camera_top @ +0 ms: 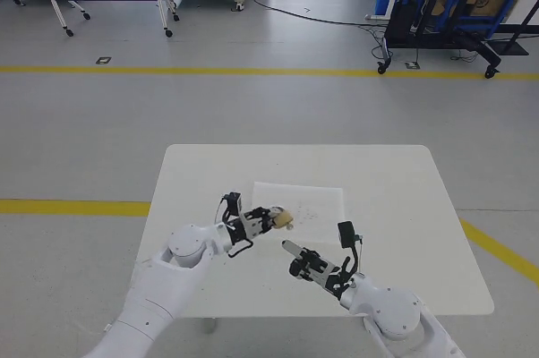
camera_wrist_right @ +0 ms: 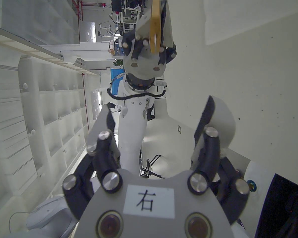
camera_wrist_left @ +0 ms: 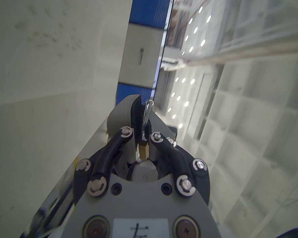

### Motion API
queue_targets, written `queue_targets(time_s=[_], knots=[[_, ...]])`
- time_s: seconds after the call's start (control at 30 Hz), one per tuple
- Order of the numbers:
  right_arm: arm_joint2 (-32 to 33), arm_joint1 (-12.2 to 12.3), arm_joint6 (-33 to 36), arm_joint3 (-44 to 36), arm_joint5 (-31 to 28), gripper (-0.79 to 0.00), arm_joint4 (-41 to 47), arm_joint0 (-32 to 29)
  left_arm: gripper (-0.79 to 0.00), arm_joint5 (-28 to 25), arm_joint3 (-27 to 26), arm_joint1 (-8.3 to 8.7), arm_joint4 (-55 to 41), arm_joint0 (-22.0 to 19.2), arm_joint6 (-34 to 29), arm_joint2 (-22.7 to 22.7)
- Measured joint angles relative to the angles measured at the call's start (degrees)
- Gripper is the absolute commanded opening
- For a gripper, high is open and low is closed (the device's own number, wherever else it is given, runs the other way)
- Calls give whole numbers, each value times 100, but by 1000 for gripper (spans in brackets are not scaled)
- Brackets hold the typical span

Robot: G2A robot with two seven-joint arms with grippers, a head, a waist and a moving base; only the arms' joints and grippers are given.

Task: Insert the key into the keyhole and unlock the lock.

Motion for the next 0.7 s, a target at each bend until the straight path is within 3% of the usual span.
queue_targets(time_s=[0.17,0.37,0.43,0.47,0.5,0.7], knots=[[24,-23,86,-25,-131,0,157,-8,-785,-214,-6,-136,-658,77,258,141],[612,-31,1076,383,-502,0,2712,72,-785,-670,227,-199,-703,-53,-315,251],[726,-23,1294,504,-481,-256,3323,79,-785,-846,304,-204,-730,-79,-441,209],[748,-23,1364,547,-462,-354,3529,80,-785,-915,333,-206,-756,-84,-484,184],[768,-25,1448,617,-438,-400,3789,89,-785,-1000,363,-207,-792,-90,-543,150],[638,-28,1274,1020,-12,-443,4025,335,-785,-1186,414,-204,-811,-89,-742,42]])
